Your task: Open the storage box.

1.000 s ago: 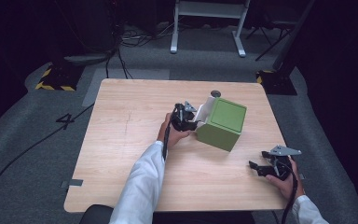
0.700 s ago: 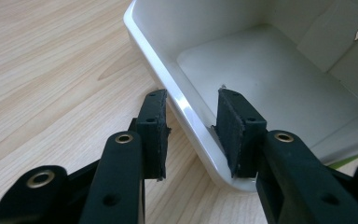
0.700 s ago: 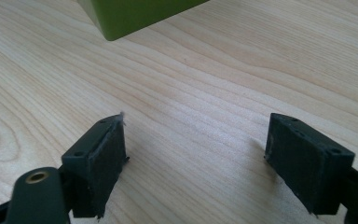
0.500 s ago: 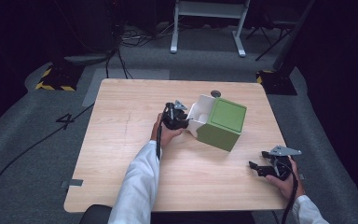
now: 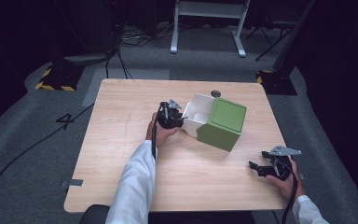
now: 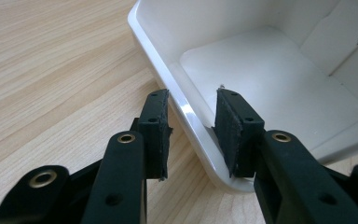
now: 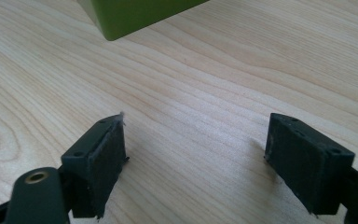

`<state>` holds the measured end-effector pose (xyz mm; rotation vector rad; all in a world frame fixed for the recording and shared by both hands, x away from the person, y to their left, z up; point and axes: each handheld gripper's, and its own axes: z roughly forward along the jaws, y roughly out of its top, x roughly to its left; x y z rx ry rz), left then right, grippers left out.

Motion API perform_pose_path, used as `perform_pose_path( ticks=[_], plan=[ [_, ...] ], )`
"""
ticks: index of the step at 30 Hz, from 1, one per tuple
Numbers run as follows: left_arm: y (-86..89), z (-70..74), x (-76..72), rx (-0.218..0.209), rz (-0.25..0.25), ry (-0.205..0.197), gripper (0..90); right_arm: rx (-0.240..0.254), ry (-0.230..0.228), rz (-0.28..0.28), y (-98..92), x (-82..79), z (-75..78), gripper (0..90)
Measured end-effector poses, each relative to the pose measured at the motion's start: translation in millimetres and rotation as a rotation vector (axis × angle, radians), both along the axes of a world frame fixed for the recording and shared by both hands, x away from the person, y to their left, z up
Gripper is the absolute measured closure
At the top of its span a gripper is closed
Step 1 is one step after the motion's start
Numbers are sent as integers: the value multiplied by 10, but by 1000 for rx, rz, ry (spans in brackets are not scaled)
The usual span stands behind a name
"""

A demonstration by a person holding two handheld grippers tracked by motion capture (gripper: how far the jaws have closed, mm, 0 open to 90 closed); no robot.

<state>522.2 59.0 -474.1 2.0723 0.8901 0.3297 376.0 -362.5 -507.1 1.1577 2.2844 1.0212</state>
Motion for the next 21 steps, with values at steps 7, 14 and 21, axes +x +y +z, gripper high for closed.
perform_pose_path(
  ticks=[7,14,21],
  plan=[
    [134,1,41,-1,20,9,630,0,0,0,0,0,0,203],
    [197,14,66,5,35,13,625,0,0,0,0,0,0,203],
    [227,17,83,-3,49,20,610,0,0,0,0,0,0,203]
  ],
)
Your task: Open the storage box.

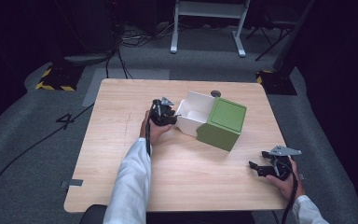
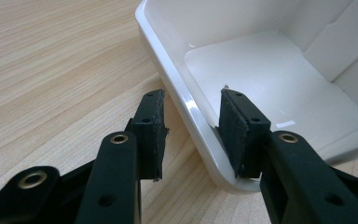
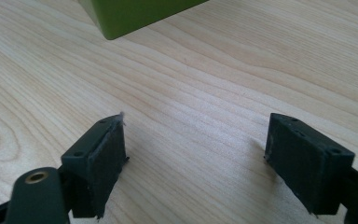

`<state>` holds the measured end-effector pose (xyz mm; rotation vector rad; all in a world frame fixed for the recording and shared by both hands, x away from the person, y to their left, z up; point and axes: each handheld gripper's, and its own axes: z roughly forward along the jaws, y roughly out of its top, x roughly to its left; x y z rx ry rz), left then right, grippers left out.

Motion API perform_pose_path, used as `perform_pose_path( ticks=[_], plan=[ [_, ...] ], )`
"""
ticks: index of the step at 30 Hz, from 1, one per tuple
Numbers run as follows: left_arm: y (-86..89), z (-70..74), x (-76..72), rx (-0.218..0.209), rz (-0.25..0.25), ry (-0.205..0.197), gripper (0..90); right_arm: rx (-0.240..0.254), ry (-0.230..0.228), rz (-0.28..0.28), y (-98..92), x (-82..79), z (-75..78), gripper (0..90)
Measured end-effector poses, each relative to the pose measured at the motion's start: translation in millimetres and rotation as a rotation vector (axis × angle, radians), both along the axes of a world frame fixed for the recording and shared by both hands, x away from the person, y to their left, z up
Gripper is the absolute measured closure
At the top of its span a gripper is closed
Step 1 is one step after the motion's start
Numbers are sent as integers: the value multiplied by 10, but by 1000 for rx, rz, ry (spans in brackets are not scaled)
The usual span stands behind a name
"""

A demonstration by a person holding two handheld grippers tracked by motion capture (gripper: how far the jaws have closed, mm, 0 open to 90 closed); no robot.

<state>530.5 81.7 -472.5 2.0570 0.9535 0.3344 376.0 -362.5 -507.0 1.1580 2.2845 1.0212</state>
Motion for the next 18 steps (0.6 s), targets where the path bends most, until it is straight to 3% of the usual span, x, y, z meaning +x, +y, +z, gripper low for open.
perform_pose_path(
  ticks=[18],
  plan=[
    [60,28,19,17,16,-3,551,0,0,0,0,0,0,203]
  ],
)
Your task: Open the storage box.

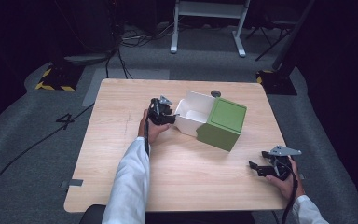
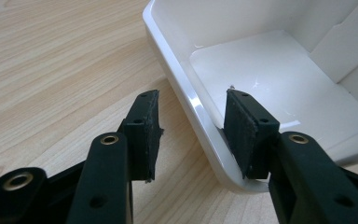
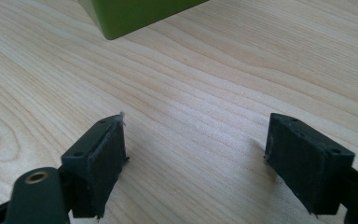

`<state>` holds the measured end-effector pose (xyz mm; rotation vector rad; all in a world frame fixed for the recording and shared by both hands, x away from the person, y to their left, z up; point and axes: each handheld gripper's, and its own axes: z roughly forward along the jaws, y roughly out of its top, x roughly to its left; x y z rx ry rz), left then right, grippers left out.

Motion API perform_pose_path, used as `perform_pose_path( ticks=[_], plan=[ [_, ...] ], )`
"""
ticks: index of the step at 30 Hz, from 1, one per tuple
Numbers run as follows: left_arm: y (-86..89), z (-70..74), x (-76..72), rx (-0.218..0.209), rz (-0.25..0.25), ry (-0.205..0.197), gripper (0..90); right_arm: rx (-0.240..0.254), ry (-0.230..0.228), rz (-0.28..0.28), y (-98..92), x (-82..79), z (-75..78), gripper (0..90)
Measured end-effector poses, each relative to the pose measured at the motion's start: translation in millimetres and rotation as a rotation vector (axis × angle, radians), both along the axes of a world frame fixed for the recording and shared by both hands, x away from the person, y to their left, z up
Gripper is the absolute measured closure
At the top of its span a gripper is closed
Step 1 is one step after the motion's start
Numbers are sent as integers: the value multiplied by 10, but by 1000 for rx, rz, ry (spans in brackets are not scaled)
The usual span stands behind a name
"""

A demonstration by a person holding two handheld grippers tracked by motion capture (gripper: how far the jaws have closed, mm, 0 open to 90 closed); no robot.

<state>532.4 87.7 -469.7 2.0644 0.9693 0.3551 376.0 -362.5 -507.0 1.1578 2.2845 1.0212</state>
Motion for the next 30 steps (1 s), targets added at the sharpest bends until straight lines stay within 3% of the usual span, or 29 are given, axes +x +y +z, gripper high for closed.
perform_pose_path(
  ticks=[7,13,22,30],
  plan=[
    [47,92,-17,0,32,-35,424,0,0,0,0,0,0,203],
    [164,306,-87,-7,50,-79,366,0,0,0,0,0,0,203],
    [294,519,-309,85,16,-145,259,0,0,0,0,0,0,203],
    [478,581,-537,117,-8,-156,228,0,0,0,0,0,0,203]
  ],
)
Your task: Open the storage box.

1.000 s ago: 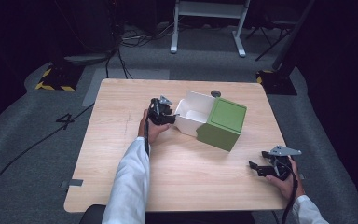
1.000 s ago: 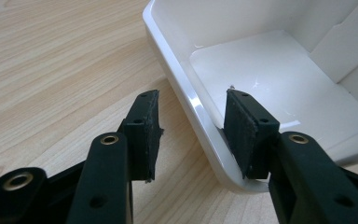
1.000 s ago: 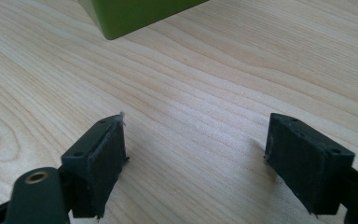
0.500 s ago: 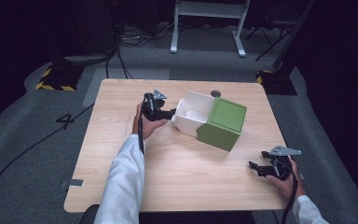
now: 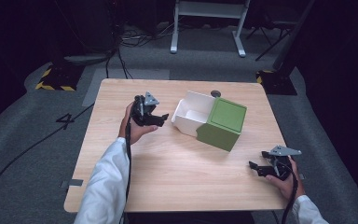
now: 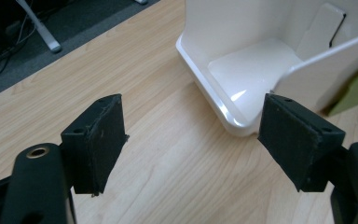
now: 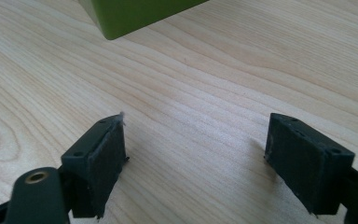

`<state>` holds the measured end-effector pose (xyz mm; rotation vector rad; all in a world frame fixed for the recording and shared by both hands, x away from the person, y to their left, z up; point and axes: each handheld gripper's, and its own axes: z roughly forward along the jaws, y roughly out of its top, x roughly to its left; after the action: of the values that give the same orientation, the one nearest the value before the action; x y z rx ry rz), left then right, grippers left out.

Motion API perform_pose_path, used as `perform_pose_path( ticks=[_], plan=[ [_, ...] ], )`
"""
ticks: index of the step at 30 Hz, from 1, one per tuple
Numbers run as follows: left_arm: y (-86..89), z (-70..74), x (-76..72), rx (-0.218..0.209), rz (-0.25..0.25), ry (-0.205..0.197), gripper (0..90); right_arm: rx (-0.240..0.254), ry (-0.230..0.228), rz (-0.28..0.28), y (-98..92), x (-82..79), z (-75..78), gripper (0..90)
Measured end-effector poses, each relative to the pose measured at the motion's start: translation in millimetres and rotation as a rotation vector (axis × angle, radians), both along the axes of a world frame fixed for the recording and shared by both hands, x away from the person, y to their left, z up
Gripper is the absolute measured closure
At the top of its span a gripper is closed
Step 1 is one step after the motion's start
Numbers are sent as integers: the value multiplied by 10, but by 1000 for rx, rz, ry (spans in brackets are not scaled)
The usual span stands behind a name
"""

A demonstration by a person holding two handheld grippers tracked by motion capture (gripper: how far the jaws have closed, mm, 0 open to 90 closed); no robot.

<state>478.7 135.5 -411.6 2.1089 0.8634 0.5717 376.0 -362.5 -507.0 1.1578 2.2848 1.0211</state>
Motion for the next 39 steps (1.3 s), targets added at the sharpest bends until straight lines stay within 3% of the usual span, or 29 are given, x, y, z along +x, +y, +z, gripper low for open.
perform_pose_path(
  ticks=[7,18,21,25,26,29,35,36,39],
  plan=[
    [156,-51,-222,27,-12,8,223,0,0,0,0,0,0,203],
    [291,-216,-595,113,-49,38,186,0,0,1,-1,0,0,203],
    [325,-294,-717,113,-96,61,174,0,0,4,-4,1,0,203],
    [362,-351,-856,106,-103,70,171,0,1,7,-6,4,0,201],
    [370,-367,-891,103,-102,78,171,0,1,8,-7,5,0,201],
    [404,-398,-945,92,-137,151,170,0,2,12,-8,10,0,198],
    [510,-439,-1033,81,-113,176,174,1,2,20,-11,17,-1,196],
    [546,-461,-1036,113,-95,180,175,1,2,20,-11,17,0,195],
    [576,-490,-1031,131,-74,180,175,2,2,20,-11,17,-1,195]
  ],
)
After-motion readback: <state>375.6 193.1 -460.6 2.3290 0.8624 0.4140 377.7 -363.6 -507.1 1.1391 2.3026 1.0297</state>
